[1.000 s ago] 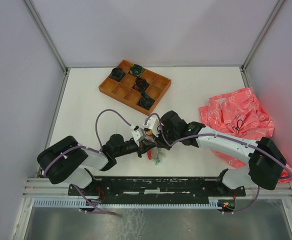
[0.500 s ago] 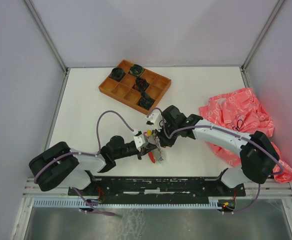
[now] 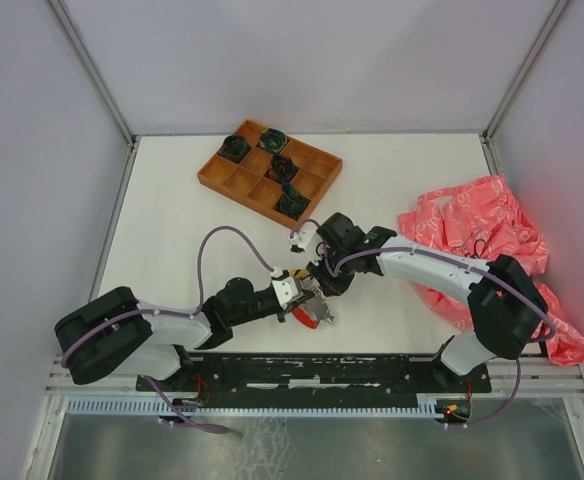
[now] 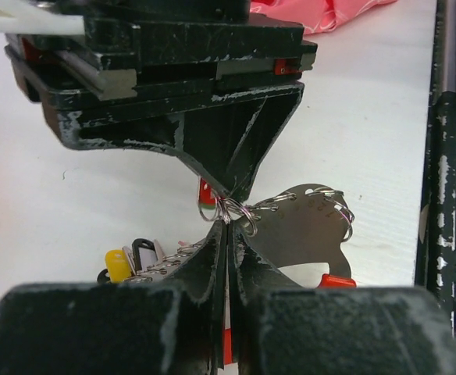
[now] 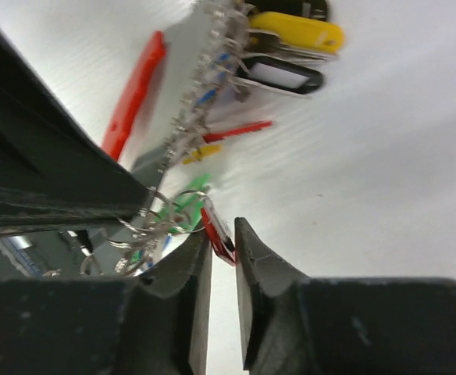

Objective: Put the keys on the keyring

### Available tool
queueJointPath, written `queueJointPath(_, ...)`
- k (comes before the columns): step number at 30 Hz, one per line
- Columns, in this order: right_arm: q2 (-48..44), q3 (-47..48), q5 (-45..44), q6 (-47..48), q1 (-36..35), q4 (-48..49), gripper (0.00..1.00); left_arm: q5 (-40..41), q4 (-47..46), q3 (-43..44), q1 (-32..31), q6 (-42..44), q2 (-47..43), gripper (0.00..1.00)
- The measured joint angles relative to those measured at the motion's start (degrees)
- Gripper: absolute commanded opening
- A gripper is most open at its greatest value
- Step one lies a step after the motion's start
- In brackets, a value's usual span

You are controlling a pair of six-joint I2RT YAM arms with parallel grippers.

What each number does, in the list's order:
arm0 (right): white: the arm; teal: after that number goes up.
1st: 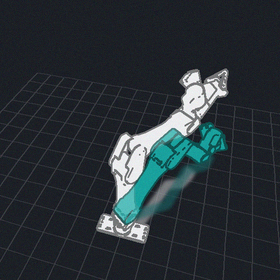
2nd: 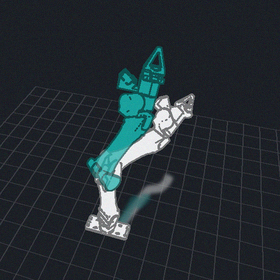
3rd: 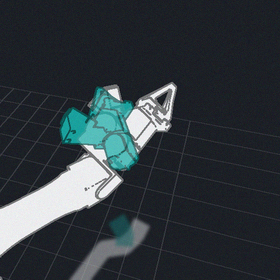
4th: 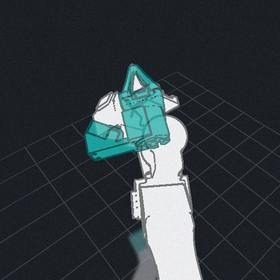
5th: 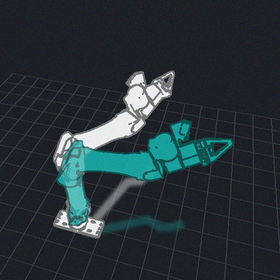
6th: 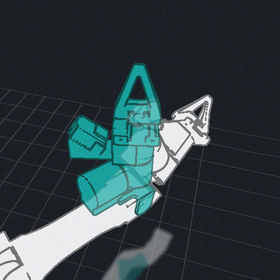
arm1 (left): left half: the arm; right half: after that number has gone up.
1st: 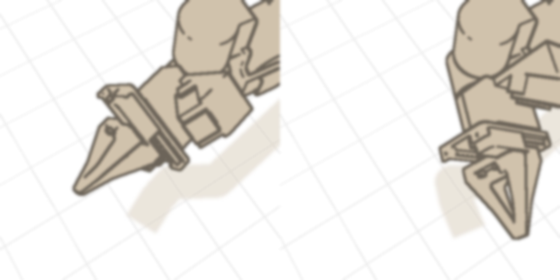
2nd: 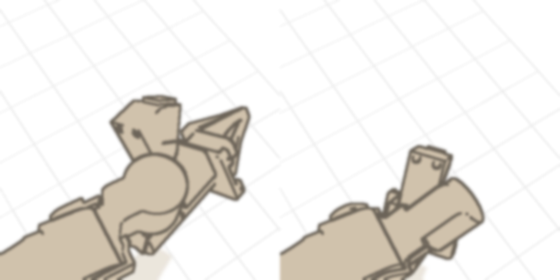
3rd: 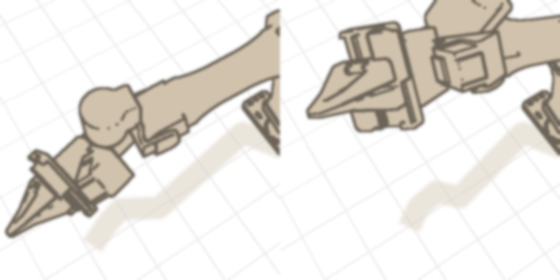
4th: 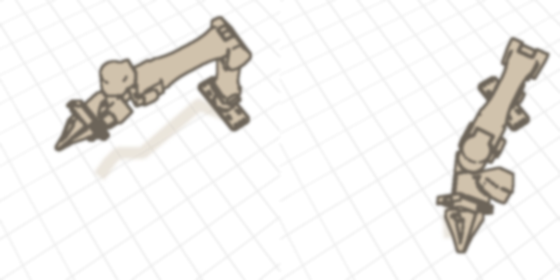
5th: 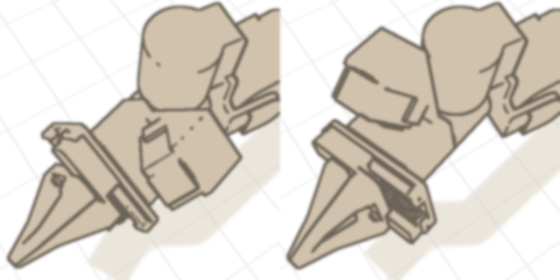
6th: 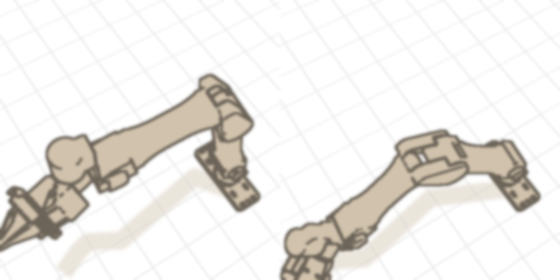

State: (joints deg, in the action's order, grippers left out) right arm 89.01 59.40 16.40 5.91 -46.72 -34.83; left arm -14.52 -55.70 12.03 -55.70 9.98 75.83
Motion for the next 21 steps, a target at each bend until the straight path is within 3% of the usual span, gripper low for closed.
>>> queueJointPath(5,-2.56,-1.77,-6.40,-0.55,0.44,1.38,0.48,4.33,1.38,0.15,-0.11,-0.04,0.00,0.03)
queueJointPath(9,-9.29,-4.20,-13.79,-1.66,0.90,2.86,0.58,8.33,5.25,2.34,-0.11,-0.13,1.14,0.09)
queueJointPath(13,-17.70,-6.93,-21.27,-3.98,1.40,4.50,0.80,11.98,8.96,6.84,0.33,-1.84,4.22,0.16)
queueJointPath(14,-19.87,-7.72,-23.28,-4.87,1.60,4.68,0.96,12.96,9.79,8.09,0.59,-2.40,5.05,0.17)
queueJointPath(15,-21.79,-8.52,-24.94,-5.66,1.81,4.90,0.99,14.38,10.64,9.86,0.94,-3.30,6.19,0.18)
queueJointPath(18,-27.52,-11.50,-30.29,-8.22,2.43,5.49,1.00,16.35,13.00,12.57,2.62,-5.64,7.61,0.25)
queueJointPath(21,-33.11,-14.58,-35.82,-11.72,2.78,5.38,1.00,18.97,17.62,15.61,5.14,-9.18,8.09,0.39)
